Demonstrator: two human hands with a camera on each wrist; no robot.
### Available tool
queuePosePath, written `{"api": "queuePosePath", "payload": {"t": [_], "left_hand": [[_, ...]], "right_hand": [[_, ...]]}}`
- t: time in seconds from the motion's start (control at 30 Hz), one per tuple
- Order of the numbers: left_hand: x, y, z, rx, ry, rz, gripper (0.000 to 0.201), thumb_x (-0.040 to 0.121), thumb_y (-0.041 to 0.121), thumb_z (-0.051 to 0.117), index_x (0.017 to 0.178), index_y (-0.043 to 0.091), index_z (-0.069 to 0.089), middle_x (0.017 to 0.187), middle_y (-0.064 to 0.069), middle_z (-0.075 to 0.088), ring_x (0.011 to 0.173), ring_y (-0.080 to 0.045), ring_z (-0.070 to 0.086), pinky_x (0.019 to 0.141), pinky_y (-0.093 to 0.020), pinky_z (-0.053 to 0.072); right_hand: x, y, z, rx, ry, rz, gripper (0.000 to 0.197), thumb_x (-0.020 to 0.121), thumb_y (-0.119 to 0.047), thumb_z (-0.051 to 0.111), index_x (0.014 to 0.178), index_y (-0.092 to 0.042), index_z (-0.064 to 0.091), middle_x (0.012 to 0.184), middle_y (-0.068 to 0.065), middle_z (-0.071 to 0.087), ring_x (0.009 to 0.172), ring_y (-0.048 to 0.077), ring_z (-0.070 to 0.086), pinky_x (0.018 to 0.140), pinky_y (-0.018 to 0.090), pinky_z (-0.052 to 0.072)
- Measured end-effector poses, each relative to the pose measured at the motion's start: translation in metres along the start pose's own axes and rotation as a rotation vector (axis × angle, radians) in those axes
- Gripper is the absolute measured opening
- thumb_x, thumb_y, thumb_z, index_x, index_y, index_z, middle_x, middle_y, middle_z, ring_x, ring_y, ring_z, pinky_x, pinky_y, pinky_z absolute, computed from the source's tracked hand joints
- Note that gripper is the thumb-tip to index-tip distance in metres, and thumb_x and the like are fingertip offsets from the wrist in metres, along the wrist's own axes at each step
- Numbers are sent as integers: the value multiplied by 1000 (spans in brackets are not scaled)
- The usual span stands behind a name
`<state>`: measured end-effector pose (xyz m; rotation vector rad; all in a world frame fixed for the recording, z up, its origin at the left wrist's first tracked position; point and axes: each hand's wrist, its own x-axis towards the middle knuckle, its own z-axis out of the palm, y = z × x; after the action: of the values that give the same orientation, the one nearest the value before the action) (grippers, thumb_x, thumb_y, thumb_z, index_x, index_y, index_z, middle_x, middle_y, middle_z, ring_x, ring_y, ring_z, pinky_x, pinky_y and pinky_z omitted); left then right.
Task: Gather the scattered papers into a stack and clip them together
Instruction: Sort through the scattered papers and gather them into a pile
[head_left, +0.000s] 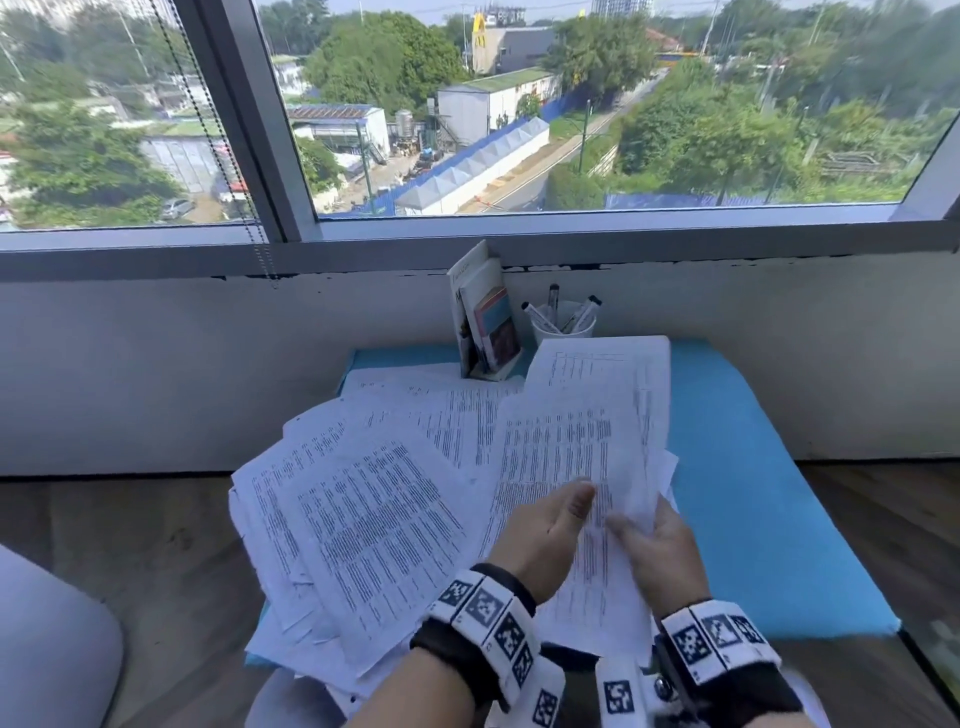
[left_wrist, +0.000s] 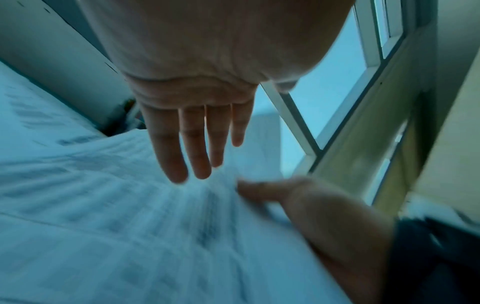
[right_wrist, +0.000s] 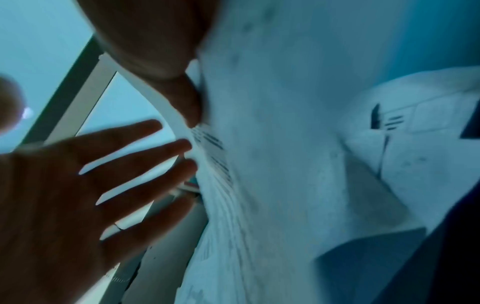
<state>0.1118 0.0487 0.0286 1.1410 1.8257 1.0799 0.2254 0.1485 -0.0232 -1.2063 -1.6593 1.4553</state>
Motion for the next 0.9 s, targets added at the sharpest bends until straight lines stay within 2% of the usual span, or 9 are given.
{"api": "queuePosePath", "payload": {"t": [0.03,0.1,0.17,0.23,0.3,0.4,0.6,0.77,0.9], "left_hand": [[0,-12,-9,101,49,-30,60,90,61,34,136,24,47,129,3,59,120,-14,54,102,-30,42],[-2,-49,-36,425,304,-186,59,90,56,44,140,24,39,134,-2,52,126,-18,44,106,-33,36],[-13,-89,-68,646,473,-543,82,82,66,48,145,20,22,145,-8,29,135,-27,25,110,-42,28],[-25,-118,-91,599,469,-881,112,67,80,51,147,14,9,150,-12,14,138,-31,14,110,-48,26],[-32,-135,-100,541,455,-1008,126,53,87,56,144,9,14,145,-13,19,136,-30,18,106,-47,30],[-32,-144,-104,575,473,-1031,129,45,85,63,139,6,22,140,-13,26,132,-30,25,104,-43,33],[-29,-136,-111,459,515,-1117,147,43,72,78,146,6,-4,141,-22,19,129,-36,28,103,-42,34],[-33,-140,-114,325,559,-1034,136,53,49,87,146,8,-3,141,-23,23,125,-40,39,97,-46,42],[-40,-146,-121,166,658,-884,111,66,23,85,146,9,9,136,-23,44,111,-39,56,86,-45,50]], "right_hand": [[3,6,-5,-49,66,36,22,86,-13,64,106,-21,63,103,9,71,94,27,67,90,46,52],[6,16,-18,-193,179,101,25,87,-16,62,111,-9,65,104,16,70,95,30,64,90,42,51],[6,24,-28,-297,245,180,29,88,-24,61,110,-5,66,103,20,69,95,35,62,88,40,49],[6,28,-32,-358,257,215,32,90,-28,59,108,-3,66,101,22,67,93,37,60,85,39,46],[6,31,-31,-360,239,225,33,91,-29,57,107,-2,66,94,20,66,85,34,56,79,36,44],[5,33,-23,-360,177,242,32,92,-30,55,107,-3,66,93,18,65,88,35,58,79,35,44],[6,40,-23,-374,105,247,28,93,-31,52,106,-9,65,93,13,65,91,33,60,84,38,48],[7,48,-24,-372,75,296,31,91,-32,55,105,-6,64,96,16,66,91,34,61,88,43,50],[8,53,-22,-371,74,310,31,91,-32,55,108,-7,64,102,17,67,95,34,61,88,41,50]]}}
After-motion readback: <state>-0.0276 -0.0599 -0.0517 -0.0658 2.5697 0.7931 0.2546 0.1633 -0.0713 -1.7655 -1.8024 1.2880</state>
